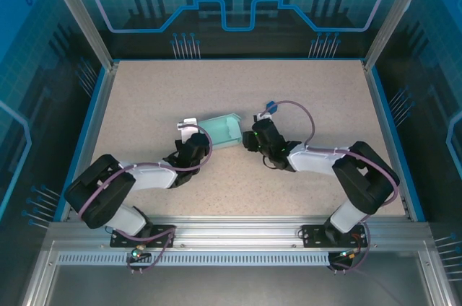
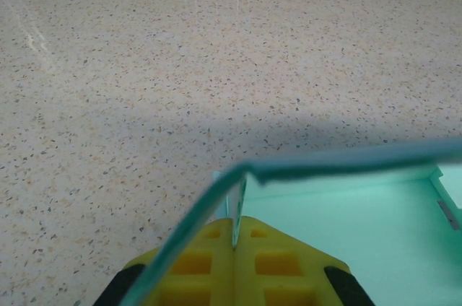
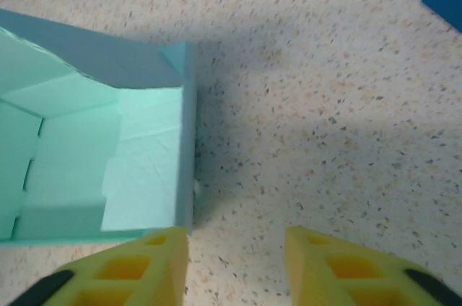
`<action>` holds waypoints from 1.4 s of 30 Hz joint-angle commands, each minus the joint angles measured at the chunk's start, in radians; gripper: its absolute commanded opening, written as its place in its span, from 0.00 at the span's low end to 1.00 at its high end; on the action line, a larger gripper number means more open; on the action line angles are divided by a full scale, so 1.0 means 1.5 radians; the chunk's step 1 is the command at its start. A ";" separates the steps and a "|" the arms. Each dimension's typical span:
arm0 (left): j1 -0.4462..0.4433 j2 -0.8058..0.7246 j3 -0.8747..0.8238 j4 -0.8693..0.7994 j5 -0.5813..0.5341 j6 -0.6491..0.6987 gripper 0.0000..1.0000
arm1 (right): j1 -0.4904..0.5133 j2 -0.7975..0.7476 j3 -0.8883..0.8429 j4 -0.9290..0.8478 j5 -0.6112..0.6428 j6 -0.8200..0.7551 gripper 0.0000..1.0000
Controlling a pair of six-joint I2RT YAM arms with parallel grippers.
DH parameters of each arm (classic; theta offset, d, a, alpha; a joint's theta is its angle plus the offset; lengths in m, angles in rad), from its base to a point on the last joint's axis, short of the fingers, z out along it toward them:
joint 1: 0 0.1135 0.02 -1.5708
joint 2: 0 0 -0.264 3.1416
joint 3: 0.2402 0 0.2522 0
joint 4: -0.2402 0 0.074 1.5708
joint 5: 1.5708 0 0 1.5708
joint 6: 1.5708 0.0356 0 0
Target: Fold the paper box
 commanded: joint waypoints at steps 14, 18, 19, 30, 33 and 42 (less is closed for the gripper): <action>0.004 -0.028 0.013 -0.087 0.016 -0.003 0.00 | -0.113 0.144 0.104 0.017 -0.428 -0.026 0.52; 0.004 -0.028 0.012 -0.087 0.017 -0.003 0.00 | -0.108 0.164 0.129 0.011 -0.433 -0.027 0.52; 0.005 -0.029 0.013 -0.087 0.017 -0.004 0.00 | -0.107 0.168 0.135 0.009 -0.435 -0.029 0.52; 0.004 -0.033 0.013 -0.089 0.026 -0.005 0.00 | -0.093 0.213 0.183 -0.018 -0.416 -0.038 0.31; 0.005 -0.038 0.014 -0.094 0.029 -0.008 0.00 | -0.088 0.220 0.186 -0.015 -0.414 -0.038 0.25; 0.004 -0.062 0.032 -0.145 0.054 -0.043 0.00 | -0.055 0.217 0.205 -0.087 -0.316 -0.053 0.18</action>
